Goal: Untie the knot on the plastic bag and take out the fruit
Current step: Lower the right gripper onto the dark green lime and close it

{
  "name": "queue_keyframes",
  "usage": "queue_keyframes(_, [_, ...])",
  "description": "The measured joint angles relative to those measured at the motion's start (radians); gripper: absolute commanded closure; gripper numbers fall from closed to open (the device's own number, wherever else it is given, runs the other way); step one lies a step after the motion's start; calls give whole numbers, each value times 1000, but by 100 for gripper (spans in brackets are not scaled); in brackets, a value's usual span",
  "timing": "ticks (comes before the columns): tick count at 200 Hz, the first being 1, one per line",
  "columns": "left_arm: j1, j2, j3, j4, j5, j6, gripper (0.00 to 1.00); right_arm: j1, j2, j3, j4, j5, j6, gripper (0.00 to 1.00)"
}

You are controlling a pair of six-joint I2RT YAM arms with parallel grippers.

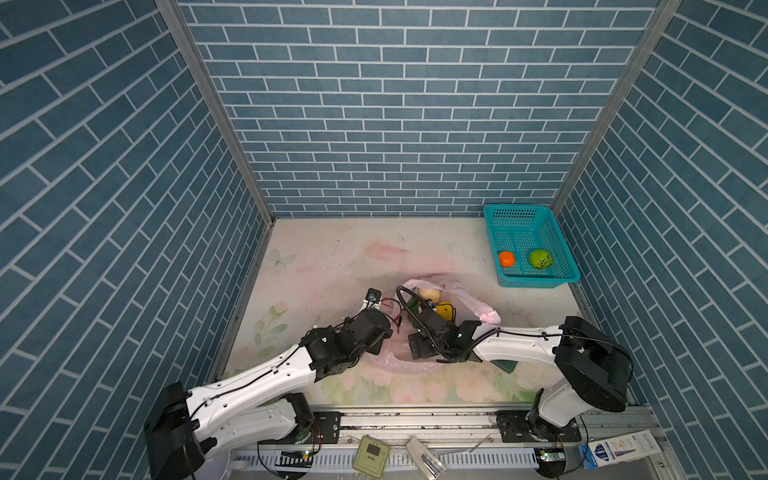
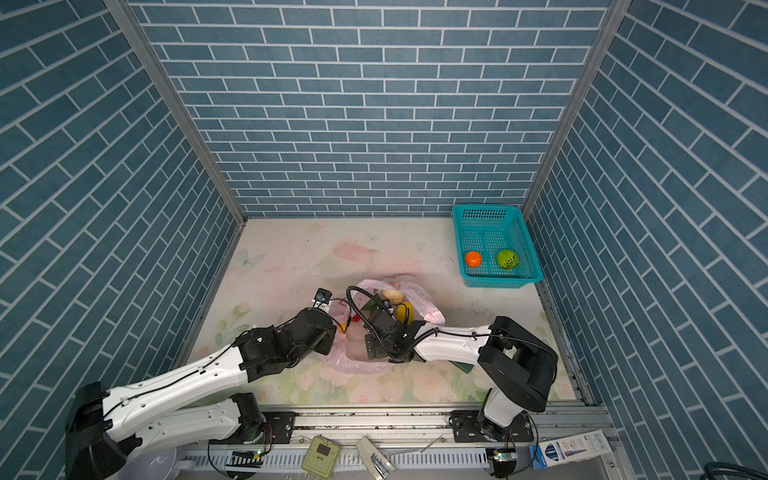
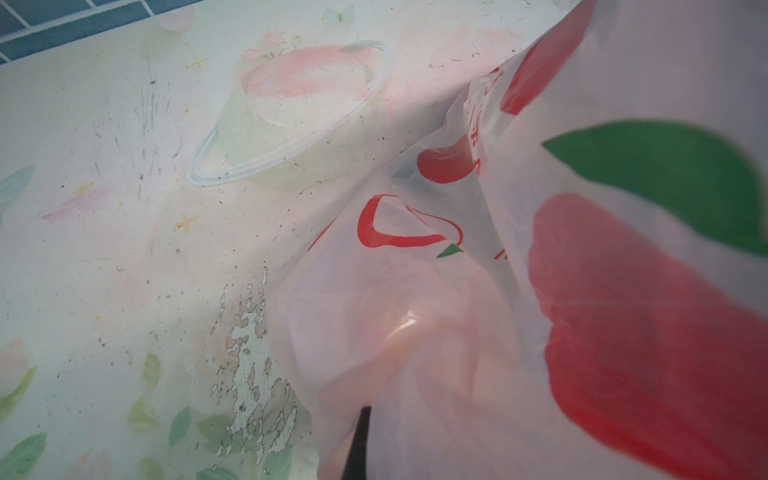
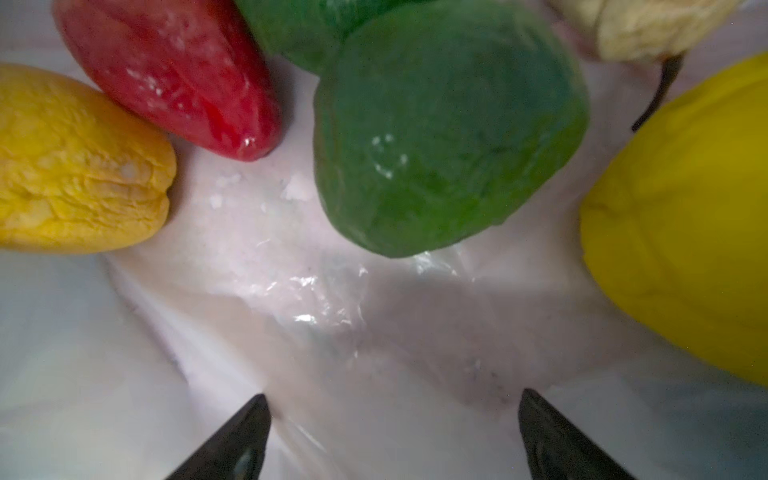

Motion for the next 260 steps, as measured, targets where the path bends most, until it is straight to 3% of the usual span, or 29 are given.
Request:
queue_keyframes(76, [-2,27,0,93,0,33,100,-134,19,146,-8,27,82,6])
queue_keyframes(181, [-2,42,0,142,3,41,100,-139,216,250,-5,30,108,3])
queue_keyframes(260, [-2,41,0,145,5,43,100,-149,257,275,8,48,138,40])
